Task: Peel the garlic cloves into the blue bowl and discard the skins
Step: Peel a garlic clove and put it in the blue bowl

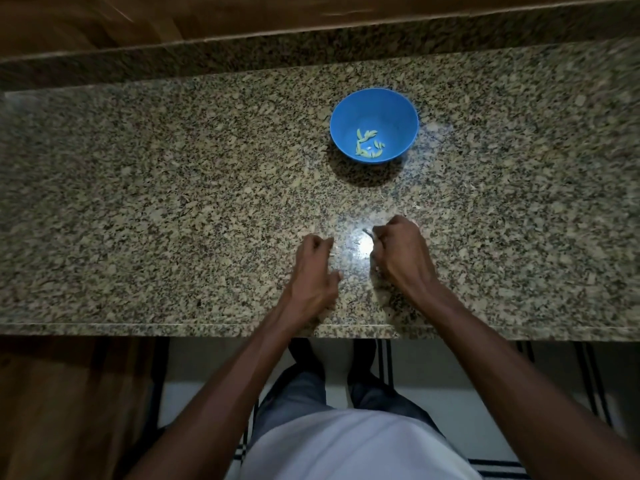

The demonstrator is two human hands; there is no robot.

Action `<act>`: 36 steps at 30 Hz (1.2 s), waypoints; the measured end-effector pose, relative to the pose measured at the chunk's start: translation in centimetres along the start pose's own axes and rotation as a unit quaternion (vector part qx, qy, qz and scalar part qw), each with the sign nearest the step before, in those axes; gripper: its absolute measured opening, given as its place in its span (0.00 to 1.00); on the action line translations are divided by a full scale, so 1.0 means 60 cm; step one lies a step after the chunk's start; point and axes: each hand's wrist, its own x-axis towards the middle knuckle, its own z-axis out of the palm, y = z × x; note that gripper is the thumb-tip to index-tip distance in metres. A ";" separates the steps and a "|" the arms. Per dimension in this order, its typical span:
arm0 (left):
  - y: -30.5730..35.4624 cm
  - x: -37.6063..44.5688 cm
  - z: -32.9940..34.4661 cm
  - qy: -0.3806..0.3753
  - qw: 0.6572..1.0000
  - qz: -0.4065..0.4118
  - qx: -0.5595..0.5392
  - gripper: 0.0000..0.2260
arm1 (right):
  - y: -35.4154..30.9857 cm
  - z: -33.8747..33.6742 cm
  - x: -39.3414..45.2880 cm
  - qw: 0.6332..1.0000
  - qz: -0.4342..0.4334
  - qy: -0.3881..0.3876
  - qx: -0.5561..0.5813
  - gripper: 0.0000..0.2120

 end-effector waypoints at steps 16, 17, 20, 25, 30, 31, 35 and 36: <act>0.045 0.019 0.037 0.005 0.972 0.144 0.184 0.18 | 0.038 -0.033 0.006 0.944 0.200 -0.018 0.263 0.11; 0.045 0.015 0.045 0.015 0.969 0.141 0.205 0.19 | 0.038 -0.032 0.006 0.943 0.199 -0.018 0.267 0.11; 0.039 0.013 0.055 0.018 0.967 0.127 0.222 0.15 | 0.038 -0.029 0.007 0.937 0.207 -0.014 0.282 0.09; 0.034 0.010 0.040 0.010 0.965 0.140 0.223 0.07 | 0.034 -0.025 0.011 0.927 0.216 -0.027 0.304 0.08; 0.024 0.018 0.043 0.018 0.967 0.154 0.201 0.07 | 0.031 -0.024 0.016 0.910 0.226 -0.045 0.343 0.10; 0.022 0.019 0.044 0.024 0.971 0.151 0.186 0.07 | 0.032 -0.024 0.017 0.909 0.226 -0.043 0.347 0.10; 0.024 0.030 0.032 0.079 0.995 0.059 -0.013 0.07 | 0.036 -0.039 0.018 0.910 0.216 -0.037 0.353 0.06; 0.025 0.033 0.024 0.085 0.993 0.017 -0.074 0.06 | 0.038 -0.040 0.019 0.907 0.216 -0.036 0.360 0.06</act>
